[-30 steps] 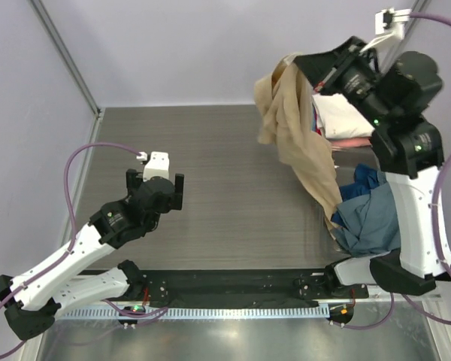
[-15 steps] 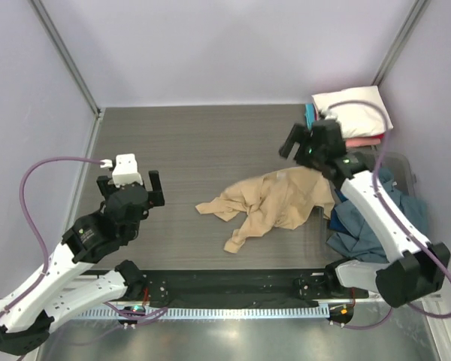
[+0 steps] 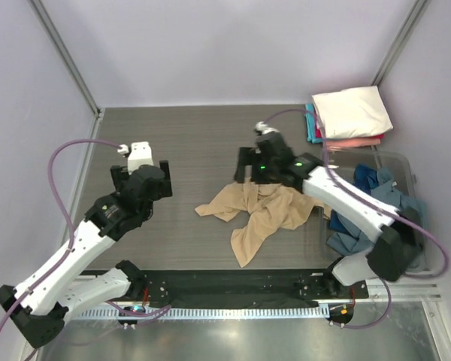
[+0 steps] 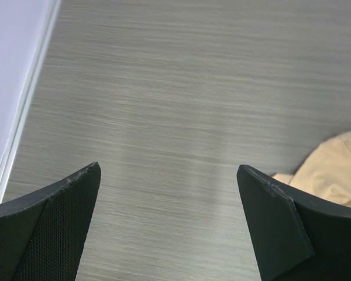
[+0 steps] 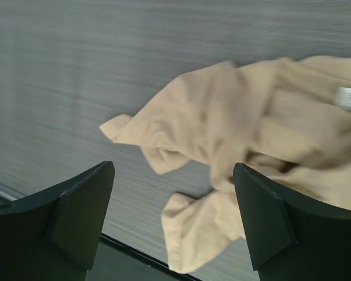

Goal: Fold and stack the t-shirts
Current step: Flatten the tshirt out

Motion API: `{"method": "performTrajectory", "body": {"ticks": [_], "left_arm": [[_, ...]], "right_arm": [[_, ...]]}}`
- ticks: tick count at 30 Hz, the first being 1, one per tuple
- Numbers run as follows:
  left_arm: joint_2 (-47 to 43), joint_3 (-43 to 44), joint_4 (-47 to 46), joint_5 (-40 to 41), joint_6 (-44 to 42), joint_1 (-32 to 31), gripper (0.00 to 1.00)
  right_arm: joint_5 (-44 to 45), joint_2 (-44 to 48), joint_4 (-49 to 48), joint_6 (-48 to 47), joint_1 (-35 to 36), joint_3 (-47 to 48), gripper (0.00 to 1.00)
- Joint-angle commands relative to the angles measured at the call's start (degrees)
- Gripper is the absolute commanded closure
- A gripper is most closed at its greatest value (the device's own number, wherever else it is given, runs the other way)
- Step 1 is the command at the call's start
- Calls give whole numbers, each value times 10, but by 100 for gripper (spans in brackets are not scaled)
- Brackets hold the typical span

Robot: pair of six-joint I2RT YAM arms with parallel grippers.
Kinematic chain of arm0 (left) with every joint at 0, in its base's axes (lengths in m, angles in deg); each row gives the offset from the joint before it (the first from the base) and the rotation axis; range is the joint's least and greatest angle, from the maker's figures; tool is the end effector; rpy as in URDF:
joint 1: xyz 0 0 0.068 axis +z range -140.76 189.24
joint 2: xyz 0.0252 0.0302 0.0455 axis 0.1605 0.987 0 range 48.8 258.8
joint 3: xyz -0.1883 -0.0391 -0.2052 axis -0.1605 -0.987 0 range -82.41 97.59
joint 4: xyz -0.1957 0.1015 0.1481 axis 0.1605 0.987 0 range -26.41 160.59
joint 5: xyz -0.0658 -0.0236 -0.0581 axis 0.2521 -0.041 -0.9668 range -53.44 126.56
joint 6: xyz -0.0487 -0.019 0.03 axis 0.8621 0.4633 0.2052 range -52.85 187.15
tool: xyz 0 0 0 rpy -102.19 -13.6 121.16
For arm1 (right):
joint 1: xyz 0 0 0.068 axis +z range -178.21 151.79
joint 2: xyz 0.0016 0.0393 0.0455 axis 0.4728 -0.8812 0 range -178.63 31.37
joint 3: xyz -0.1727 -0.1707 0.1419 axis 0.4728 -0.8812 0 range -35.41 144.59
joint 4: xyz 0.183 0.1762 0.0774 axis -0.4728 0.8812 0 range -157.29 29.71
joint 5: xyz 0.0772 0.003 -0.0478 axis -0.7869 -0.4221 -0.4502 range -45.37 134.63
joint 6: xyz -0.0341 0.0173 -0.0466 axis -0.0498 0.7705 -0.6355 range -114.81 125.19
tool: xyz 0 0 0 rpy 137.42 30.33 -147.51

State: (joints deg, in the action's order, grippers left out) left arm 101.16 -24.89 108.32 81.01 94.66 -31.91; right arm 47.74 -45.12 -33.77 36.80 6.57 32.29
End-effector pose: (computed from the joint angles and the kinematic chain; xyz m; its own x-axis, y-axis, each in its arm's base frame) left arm 0.1546 -0.0936 0.3442 -0.4547 -0.0405 -0.8897 -0.1655 0.9854 0.0397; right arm 0.2474 0.1689 0.3200 -0.7522 0.1149 -0.6489 -0.1672 0.9192 0.3565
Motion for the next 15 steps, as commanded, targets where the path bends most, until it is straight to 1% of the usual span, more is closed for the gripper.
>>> {"method": "performTrajectory", "body": {"ticks": [1, 2, 3, 4, 5, 6, 8, 9, 12, 15], "left_arm": [[-52, 2, -24, -1, -10, 48, 0], [-59, -9, -25, -3, -8, 58, 0], [-63, -14, -23, -8, -4, 71, 0], [-69, -15, -19, -8, 7, 76, 0], [-71, -13, -12, -6, 10, 78, 0], [-73, -10, -6, 22, 18, 83, 0], [-86, -7, 5, 41, 32, 93, 0], [-92, -7, 4, 43, 33, 108, 0], [-114, -14, -2, 36, 36, 123, 0], [-120, -13, 0, 37, 37, 126, 0]], "right_arm": [[26, -109, -25, -1, 90, 64, 12], [31, -163, -26, 4, 104, 80, 13], [38, -188, -26, 6, 135, 117, 13], [44, -218, -24, 8, 146, 138, 14], [47, -269, -20, 8, 159, 159, 15], [50, -298, -17, 8, 170, 198, 18], [52, -344, -4, 6, 195, 238, 19], [55, -390, 4, 6, 201, 275, 19], [75, -452, 34, 3, 224, 329, 20], [81, -480, 46, 3, 233, 349, 22]]}}
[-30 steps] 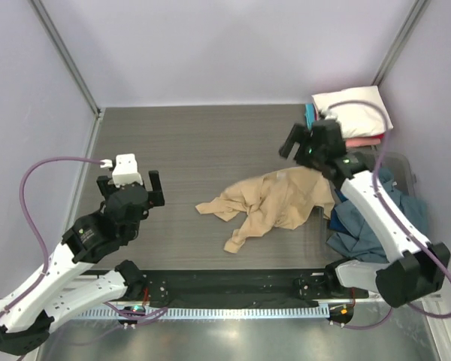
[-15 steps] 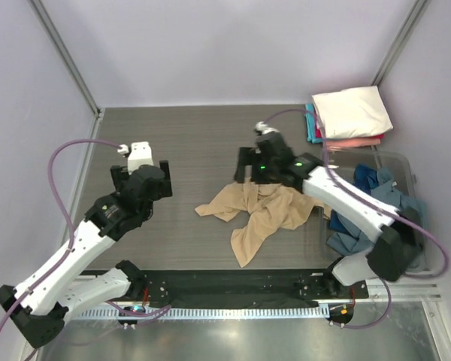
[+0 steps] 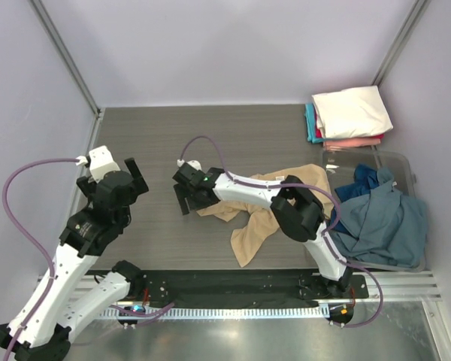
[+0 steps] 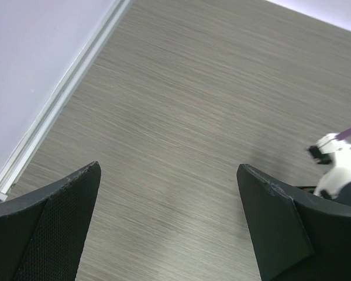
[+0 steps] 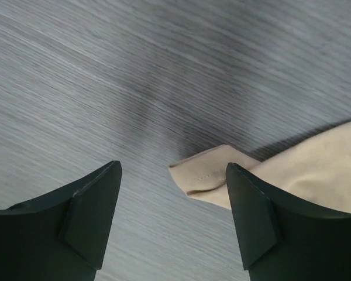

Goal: Fold and stack the t-shirts
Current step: Flatten the tshirt out

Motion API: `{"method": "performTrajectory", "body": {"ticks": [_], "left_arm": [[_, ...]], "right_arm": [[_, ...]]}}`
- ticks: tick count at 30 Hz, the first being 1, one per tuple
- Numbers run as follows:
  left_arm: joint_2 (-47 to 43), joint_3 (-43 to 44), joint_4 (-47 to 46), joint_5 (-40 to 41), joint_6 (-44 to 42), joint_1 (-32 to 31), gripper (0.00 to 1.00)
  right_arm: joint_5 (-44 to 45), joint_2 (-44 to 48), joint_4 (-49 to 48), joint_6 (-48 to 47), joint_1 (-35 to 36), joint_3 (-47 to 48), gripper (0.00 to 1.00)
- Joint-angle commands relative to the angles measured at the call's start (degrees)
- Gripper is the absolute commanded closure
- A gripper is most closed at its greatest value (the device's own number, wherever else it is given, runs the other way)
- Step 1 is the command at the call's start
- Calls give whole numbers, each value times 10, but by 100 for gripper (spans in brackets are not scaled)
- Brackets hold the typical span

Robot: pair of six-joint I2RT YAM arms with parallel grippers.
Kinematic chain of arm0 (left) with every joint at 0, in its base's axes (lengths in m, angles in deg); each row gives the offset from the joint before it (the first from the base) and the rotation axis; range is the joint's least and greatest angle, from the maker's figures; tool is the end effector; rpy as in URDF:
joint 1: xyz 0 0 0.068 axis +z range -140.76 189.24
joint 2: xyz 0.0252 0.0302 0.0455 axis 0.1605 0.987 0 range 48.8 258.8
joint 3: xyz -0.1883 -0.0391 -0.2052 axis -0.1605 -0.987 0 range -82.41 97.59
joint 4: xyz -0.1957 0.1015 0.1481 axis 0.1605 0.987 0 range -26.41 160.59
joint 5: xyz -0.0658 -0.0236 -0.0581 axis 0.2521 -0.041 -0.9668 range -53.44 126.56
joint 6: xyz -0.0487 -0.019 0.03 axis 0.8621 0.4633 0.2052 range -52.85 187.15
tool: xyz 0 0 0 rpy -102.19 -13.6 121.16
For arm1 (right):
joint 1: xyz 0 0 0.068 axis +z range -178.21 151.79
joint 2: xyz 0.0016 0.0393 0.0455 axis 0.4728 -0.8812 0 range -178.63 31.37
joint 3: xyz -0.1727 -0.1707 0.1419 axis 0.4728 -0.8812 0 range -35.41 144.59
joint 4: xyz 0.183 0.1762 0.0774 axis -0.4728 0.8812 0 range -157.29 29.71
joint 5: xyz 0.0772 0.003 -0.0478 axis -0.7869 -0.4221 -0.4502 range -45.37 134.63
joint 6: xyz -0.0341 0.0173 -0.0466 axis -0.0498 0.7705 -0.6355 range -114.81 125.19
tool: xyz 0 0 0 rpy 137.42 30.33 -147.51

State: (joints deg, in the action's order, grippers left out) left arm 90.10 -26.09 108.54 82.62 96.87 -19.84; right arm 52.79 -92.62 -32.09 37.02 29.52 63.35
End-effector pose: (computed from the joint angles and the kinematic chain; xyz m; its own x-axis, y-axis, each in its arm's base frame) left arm 0.1305 -0.0358 0.3637 -0.2755 -0.2403 -0.9308 -0.3969 0.9103 -0.1175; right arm 0.2626 0.4041 0.1848 -0.8163 -0.3148 -0.4843 -0.4344 0.8872 0.1554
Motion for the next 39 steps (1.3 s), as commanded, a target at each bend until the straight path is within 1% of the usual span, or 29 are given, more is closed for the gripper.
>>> {"method": "performTrajectory", "body": {"ticks": [1, 5, 6, 7, 8, 10, 11, 12, 14, 17, 18, 19, 20, 21, 23, 24, 25, 27, 28, 29, 30, 31, 32, 33, 34, 35, 37, 38, 39], "left_arm": [[-11, -1, 0, 21, 15, 5, 0], [-18, -2, -2, 18, 13, 5, 0], [-19, -2, -3, 17, 13, 6, 0], [-21, -2, -3, 17, 13, 5, 0], [-20, -2, -3, 16, 13, 6, 0], [-22, -2, -4, 15, 13, 6, 0], [-24, -2, -4, 14, 13, 6, 0], [-25, -2, -4, 13, 13, 6, 0], [-26, -2, -4, 13, 13, 6, 0], [-27, -2, -3, 15, 14, 7, 0], [-28, -2, -3, 18, 15, 8, 0], [-28, -2, -2, 20, 17, 10, 0], [-29, -2, -1, 20, 17, 11, 0], [-29, -2, 0, 21, 19, 12, 0], [-29, -1, 3, 21, 22, 16, 0], [-28, 0, 7, 20, 24, 17, 0], [-27, 1, 8, 20, 25, 18, 0], [-25, 2, 9, 21, 28, 21, 0], [-25, 2, 10, 21, 28, 20, 0], [-27, 1, 10, 20, 29, 23, 0], [-26, 1, 9, 19, 29, 24, 0], [-26, 0, 9, 18, 28, 24, 0], [-25, 1, 8, 17, 28, 27, 0], [-20, 2, 8, 15, 28, 29, 0], [-19, 2, 8, 13, 27, 31, 0], [-17, 3, 8, 6, 27, 37, 0], [-14, 2, 6, -2, 27, 43, 0], [-14, 2, 5, -7, 27, 50, 0], [-13, 1, 4, -10, 26, 53, 0]], "right_arm": [[33, -16, 36, 2, 4, 41, 24], [57, -28, 52, 7, 10, 40, 31], [65, -30, 53, 8, 11, 32, 44], [69, -30, 55, 9, 11, 28, 53], [71, -31, 57, 8, 12, 25, 65], [84, -34, 68, 9, 12, 25, 77], [91, -35, 72, 3, 12, 26, 85], [99, -36, 76, 1, 13, 30, 98], [111, -35, 90, -11, 13, 39, 99], [148, -30, 132, -40, 13, 91, 99], [161, -28, 148, -53, 13, 150, 99], [167, -29, 179, -93, 13, 231, 99], [160, -29, 193, -93, 13, 281, 99], [151, -36, 209, -137, 13, 337, 99], [134, -47, 263, -171, 13, 461, 99], [124, -47, 272, -206, 14, 568, 99], [111, -22, 258, -223, 19, 598, 99], [74, 49, 201, -271, 40, 549, 99], [74, 140, 120, -340, 59, 505, 99], [81, 180, 78, -372, 112, 462, 99], [111, 212, 40, -400, 138, 405, 99], [115, 240, -7, -422, 157, 398, 99], [99, 264, -13, -418, 166, 410, 99], [49, 276, -12, -412, 169, 447, 99], [23, 288, -21, -410, 170, 457, 99], [11, 325, -30, -420, 171, 457, 99], [-1, 372, -77, -433, 177, 401, 99], [2, 424, -90, -454, 177, 346, 99], [15, 443, -103, -463, 177, 323, 99]]}}
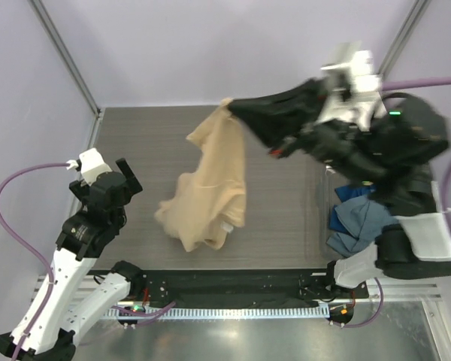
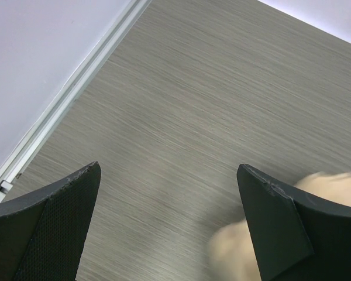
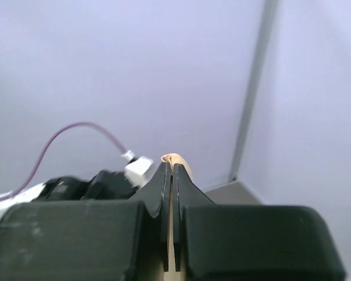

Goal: Fold and stack the t-shirts
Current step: Flatten the tshirt out

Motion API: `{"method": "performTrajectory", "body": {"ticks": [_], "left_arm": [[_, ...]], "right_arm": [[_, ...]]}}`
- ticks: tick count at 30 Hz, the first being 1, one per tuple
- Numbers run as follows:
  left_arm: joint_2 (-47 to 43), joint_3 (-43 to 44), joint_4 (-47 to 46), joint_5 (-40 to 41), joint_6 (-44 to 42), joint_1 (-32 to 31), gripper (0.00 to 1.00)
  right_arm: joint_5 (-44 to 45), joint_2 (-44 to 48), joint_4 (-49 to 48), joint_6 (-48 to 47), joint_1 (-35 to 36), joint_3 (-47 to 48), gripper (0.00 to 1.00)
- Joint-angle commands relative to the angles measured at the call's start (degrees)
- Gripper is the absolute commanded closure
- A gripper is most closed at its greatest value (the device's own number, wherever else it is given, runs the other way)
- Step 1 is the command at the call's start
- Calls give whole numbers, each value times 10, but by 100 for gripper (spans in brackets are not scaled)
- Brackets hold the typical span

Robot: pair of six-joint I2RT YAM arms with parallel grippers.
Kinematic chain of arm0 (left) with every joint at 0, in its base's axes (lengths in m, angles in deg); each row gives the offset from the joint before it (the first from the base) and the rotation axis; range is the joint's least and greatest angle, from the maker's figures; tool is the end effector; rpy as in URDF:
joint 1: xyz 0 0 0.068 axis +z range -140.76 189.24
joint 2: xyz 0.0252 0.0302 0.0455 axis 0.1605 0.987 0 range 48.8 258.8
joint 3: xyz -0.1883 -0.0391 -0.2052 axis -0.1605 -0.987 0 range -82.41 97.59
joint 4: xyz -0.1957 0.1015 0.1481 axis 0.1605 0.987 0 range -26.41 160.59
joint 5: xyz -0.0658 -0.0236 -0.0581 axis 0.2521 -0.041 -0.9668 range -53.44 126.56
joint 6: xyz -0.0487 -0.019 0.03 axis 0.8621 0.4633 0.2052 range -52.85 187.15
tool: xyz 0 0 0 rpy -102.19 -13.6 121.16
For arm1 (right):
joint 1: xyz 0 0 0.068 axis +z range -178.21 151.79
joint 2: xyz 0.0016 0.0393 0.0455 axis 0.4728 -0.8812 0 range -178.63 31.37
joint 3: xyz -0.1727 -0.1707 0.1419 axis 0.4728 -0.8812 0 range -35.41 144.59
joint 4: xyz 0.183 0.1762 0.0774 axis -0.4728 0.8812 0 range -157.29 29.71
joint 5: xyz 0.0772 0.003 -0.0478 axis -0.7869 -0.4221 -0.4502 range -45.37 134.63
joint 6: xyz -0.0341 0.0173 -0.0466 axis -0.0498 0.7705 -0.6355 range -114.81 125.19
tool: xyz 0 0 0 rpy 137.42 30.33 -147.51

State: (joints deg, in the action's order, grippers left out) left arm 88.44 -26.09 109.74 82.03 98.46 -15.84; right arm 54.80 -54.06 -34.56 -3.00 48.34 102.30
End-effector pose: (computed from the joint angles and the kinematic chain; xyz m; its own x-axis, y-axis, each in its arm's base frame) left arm 0.1252 -0.0235 0.3647 -0.2431 -0.2885 -0.9261 -0.4579 0.8758 -0.1527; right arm 0.0575 0.2067 0.6588 0.2077 0.2665 -0.9412 -0.8982 0.4331 -0.0756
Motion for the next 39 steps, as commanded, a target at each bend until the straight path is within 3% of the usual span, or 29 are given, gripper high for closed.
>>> {"method": "performTrajectory", "body": {"ticks": [1, 4, 9, 11, 13, 16, 19, 24, 27, 28, 29, 31, 35, 39], "left_arm": [[4, 1, -10, -6, 10, 14, 0], [10, 0, -11, -14, 10, 21, 0], [17, -2, -16, -31, 14, 21, 0], [31, -3, -19, -49, 19, 21, 0], [47, 0, -20, -71, 23, 21, 0], [81, 13, -12, -93, 29, 21, 0], [98, 27, 2, -129, 36, 21, 3], [96, 40, 36, -237, 25, 14, 16], [115, 49, 97, -237, 34, -22, 20], [118, 48, 108, -231, 46, -48, 20], [117, 44, 117, -227, 53, -59, 21], [110, 32, 117, -229, 67, -82, 21], [97, 31, 124, -240, 89, -89, 23], [117, 26, 110, -270, 86, -102, 26]], "right_arm": [[47, 81, -85, -71, -11, -92, 99], [174, 165, -124, -76, -11, -228, 99], [556, 275, -152, -5, -19, -539, 99], [592, 303, -81, 114, -41, -645, 99], [538, 310, 31, 284, -84, -698, 99], [384, 301, 107, 414, -222, -786, 99], [333, 319, 107, 453, -293, -841, 99], [266, 255, 96, 433, -380, -833, 99], [205, 185, 68, 409, -490, -797, 99], [156, 172, 47, 401, -577, -787, 99], [64, 157, 24, 396, -615, -764, 99], [13, 100, -16, 382, -668, -724, 99], [43, -10, -7, 339, -696, -573, 99], [106, -63, 3, 315, -705, -525, 99]]}}
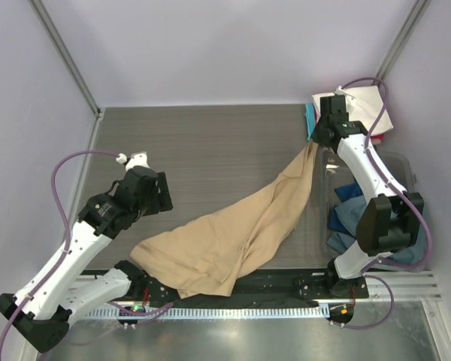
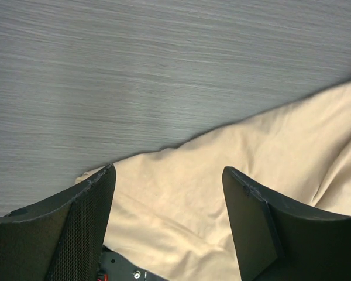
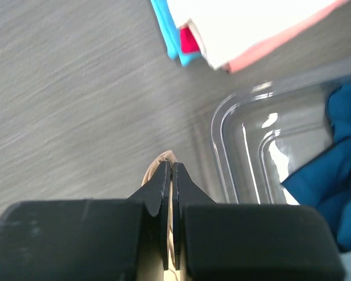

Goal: Fold and stack the t-shirts
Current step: Flatten the tshirt out

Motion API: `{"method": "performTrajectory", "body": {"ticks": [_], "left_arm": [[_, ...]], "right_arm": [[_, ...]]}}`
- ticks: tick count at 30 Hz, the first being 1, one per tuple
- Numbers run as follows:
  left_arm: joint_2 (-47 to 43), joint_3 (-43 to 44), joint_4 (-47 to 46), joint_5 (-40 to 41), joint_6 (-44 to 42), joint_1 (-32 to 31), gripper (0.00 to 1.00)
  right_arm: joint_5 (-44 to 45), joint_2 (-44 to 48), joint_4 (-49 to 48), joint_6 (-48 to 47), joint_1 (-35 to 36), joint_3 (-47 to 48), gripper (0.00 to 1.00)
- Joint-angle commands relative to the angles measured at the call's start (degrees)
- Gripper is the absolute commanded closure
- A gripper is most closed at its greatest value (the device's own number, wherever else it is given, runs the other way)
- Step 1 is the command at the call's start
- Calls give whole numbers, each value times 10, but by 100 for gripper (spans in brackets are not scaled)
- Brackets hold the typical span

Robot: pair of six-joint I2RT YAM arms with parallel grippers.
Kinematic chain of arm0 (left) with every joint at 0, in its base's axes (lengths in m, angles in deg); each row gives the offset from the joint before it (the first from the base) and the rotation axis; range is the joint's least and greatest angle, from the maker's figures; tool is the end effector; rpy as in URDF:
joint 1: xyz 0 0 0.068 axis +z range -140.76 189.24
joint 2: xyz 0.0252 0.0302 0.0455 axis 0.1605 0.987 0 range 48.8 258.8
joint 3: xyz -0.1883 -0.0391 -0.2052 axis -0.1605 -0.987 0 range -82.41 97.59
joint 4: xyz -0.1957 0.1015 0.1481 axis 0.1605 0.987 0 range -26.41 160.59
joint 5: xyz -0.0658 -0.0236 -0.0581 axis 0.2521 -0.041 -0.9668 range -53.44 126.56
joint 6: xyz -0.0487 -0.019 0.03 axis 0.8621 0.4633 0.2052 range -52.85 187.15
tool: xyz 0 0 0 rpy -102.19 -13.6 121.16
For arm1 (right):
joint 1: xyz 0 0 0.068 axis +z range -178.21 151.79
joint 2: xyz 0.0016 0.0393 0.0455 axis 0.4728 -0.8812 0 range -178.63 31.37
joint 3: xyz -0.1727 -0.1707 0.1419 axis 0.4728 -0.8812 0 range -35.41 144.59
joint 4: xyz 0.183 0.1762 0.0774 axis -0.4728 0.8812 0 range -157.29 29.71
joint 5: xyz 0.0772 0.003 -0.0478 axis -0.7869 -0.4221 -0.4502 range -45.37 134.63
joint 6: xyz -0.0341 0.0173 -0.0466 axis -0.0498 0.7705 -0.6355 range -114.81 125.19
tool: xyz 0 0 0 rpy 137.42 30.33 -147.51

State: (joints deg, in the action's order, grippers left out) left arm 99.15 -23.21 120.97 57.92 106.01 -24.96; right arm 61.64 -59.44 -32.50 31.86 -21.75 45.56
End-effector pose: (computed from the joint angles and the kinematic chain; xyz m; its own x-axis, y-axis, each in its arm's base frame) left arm 0.1412 -0.0764 0.3345 -0.6859 -0.2403 -0.6869 -0.1366 0.9696 -0.2029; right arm 0.3619 0.0279 0.3207 -0.5792 0.3665 -0.7281 0.4021 0.9055 0.1358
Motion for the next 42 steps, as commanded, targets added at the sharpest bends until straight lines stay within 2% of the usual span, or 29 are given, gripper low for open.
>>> {"method": "performTrajectory", "body": {"ticks": [1, 3, 6, 12, 13, 16, 19, 27, 42], "left_arm": [[16, -5, -6, -30, 14, -31, 27], [34, -11, -20, -19, 27, -59, 29], [55, -22, -55, -21, 40, -122, 35], [125, -40, -107, -11, 70, -278, 43], [141, -40, -111, -10, 76, -319, 44], [160, -36, -126, -8, 78, -403, 45], [190, -26, -131, -18, 77, -459, 45], [252, -19, -137, -40, 89, -515, 46], [324, -17, -158, -53, 88, -538, 53]], "right_arm": [[50, -12, -17, -38, -5, 44, 99], [86, -16, -17, -46, -5, 42, 99], [92, -12, -18, -51, -5, 32, 99], [71, 9, -26, -57, -5, -7, 99], [66, 13, -26, -55, -6, -12, 99], [57, 24, -31, -54, -5, -32, 99], [50, 26, -31, -53, -5, -46, 99], [39, 46, -32, -56, -5, -78, 99], [32, 53, -36, -58, -5, -92, 99]]}}
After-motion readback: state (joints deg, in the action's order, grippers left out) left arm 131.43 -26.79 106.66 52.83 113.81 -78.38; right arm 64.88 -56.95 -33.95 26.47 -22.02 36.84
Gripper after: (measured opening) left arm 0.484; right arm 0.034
